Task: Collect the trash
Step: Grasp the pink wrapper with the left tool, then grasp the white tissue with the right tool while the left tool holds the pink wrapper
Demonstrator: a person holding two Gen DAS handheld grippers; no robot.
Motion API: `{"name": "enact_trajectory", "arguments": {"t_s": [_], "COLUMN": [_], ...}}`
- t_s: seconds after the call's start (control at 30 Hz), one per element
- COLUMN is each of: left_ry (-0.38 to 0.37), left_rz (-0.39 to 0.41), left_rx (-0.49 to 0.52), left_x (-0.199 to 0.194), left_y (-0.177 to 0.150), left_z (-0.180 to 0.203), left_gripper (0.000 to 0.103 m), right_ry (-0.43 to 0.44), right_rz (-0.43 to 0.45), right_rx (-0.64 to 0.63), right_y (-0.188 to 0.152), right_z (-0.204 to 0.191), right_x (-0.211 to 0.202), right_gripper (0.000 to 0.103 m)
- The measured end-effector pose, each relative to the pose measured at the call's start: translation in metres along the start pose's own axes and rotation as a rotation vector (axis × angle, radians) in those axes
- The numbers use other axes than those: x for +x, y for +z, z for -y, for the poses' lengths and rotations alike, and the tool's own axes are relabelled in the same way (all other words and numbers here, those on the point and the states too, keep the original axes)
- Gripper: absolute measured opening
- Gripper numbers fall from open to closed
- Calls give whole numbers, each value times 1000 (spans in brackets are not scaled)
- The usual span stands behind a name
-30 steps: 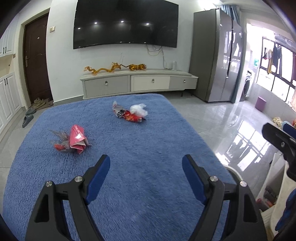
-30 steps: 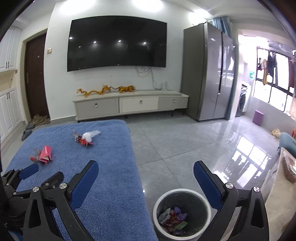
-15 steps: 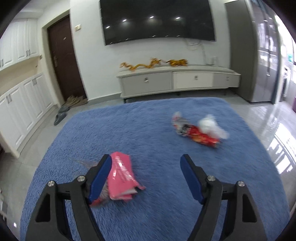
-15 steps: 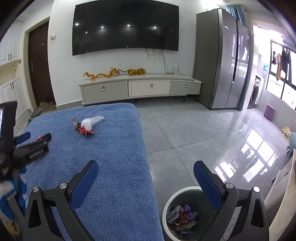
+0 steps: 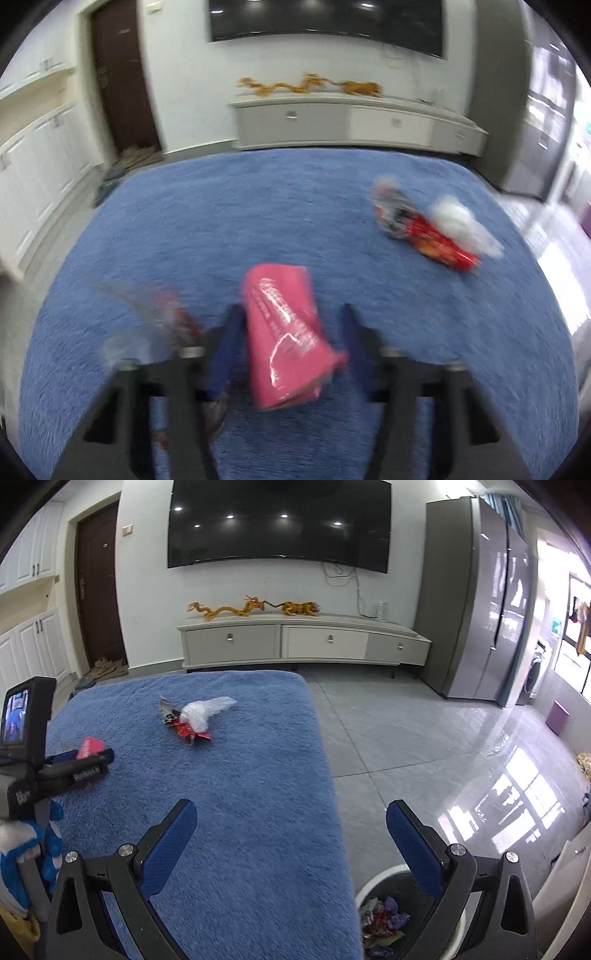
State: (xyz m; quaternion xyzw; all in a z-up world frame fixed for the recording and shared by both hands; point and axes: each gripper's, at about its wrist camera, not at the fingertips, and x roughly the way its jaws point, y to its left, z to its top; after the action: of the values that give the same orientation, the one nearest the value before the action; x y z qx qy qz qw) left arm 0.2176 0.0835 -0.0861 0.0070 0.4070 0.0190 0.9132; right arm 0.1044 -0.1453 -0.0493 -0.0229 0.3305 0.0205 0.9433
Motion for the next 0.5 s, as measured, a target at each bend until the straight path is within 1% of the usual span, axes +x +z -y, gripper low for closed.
{"name": "enact_trajectory", "arguments": {"t_s": [0.03, 0.07, 0.17, 0.23, 0.3, 0.37, 0.47, 0.5], "left_ry": [-3, 1, -20, -29, -61, -100, -159, -175], "left_rz": [-4, 7, 31, 43, 49, 35, 15, 15], "left_rx": [21, 47, 96, 112, 95, 56, -6, -20], "left_x": [0, -2, -7, -9, -11, -7, -2, -2], "left_y": [-1, -2, -5, -4, -4, -1, 0, 1], "left_z": [5, 10, 19, 23, 19, 11, -1, -4], "left_gripper": [37, 37, 35, 34, 32, 32, 31, 31], "right_ry": [5, 10, 24, 64, 97, 132, 211, 247], "right_rz": [-1, 0, 8, -6, -22, -33, -62, -73], "right_rx": [-4, -10, -39, -30, -6, 7, 45, 62], "right_y": [2, 5, 13, 19, 25, 33, 46, 51], "right_z": [-2, -5, -12, -13, -12, -12, -13, -14], "right_x": [3, 6, 15, 27, 40, 54, 77, 88], "right_gripper": [103, 103, 103, 103, 102, 99, 91, 87]}}
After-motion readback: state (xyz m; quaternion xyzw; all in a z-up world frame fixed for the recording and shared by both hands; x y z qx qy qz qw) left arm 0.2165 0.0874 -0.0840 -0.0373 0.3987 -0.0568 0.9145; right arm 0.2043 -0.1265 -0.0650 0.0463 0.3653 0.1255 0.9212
